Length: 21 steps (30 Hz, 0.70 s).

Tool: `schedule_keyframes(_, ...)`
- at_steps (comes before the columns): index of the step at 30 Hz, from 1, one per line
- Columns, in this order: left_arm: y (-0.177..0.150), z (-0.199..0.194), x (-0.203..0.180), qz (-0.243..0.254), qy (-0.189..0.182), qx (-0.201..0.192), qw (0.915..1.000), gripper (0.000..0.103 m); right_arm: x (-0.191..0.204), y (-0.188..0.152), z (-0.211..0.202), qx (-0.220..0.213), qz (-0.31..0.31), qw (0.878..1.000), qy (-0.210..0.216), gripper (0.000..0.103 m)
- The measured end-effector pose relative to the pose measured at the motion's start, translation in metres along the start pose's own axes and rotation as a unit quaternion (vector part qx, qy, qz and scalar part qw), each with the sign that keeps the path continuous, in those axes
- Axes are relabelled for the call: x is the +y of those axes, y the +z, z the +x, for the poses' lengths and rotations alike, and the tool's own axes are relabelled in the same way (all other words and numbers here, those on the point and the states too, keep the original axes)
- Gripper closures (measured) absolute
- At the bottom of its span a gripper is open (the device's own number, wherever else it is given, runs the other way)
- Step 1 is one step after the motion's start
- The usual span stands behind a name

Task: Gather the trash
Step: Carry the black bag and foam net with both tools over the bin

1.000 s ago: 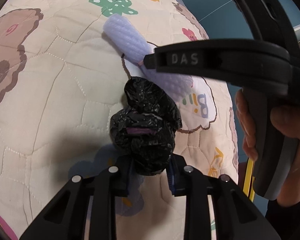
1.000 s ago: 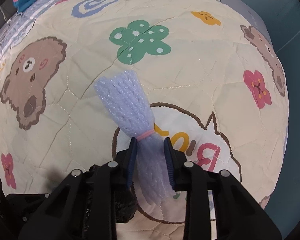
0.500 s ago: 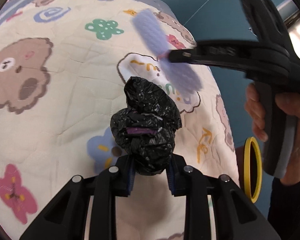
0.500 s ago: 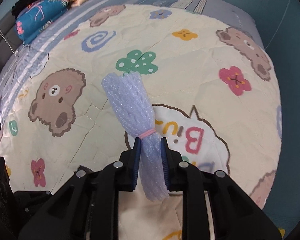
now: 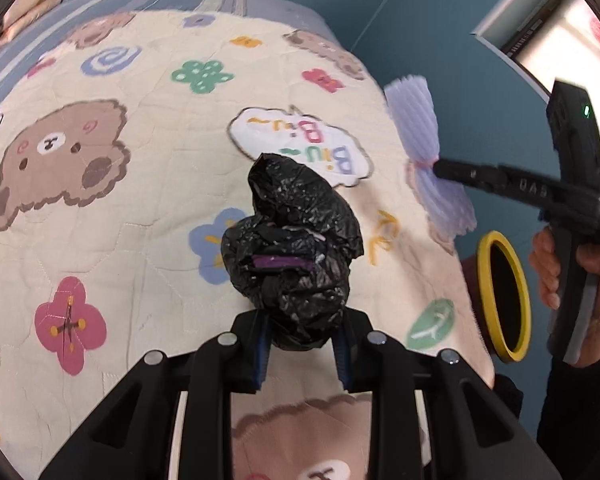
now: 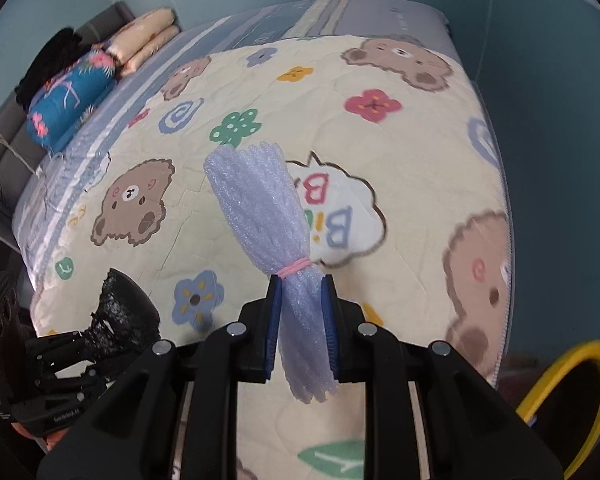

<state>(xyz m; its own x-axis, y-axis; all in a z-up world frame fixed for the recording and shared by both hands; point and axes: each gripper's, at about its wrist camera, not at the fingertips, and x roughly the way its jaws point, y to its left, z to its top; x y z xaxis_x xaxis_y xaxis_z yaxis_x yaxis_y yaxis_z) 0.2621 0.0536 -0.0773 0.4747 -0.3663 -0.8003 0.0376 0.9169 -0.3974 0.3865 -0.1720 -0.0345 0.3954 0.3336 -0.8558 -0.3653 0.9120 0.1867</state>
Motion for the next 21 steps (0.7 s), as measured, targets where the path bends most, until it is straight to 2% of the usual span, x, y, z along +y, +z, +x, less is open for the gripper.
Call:
schedule_keyframes(5,-0.010,-0.020,-0.030,0.040,-0.008,-0.019,0.9990,0.079,-0.035,-0.043,-0.037,-0.018,0.048,0.999,0.005,0.083)
schedule_keyframes(9,-0.018,-0.028,-0.057,0.067,-0.009,-0.026,0.9974,0.079,-0.054,-0.071,-0.054,-0.022,0.063,0.998,0.006,0.083)
schedule_keyframes(14,-0.024,-0.023,-0.094,0.103,-0.011,-0.015,0.9945,0.079,-0.077,-0.105,-0.074,-0.032,0.078,0.996,0.010,0.083)
schedule_keyframes(21,-0.027,-0.010,-0.150,0.156,-0.012,-0.010,0.9876,0.079,-0.112,-0.132,-0.097,-0.055,0.106,0.993,0.009,0.083)
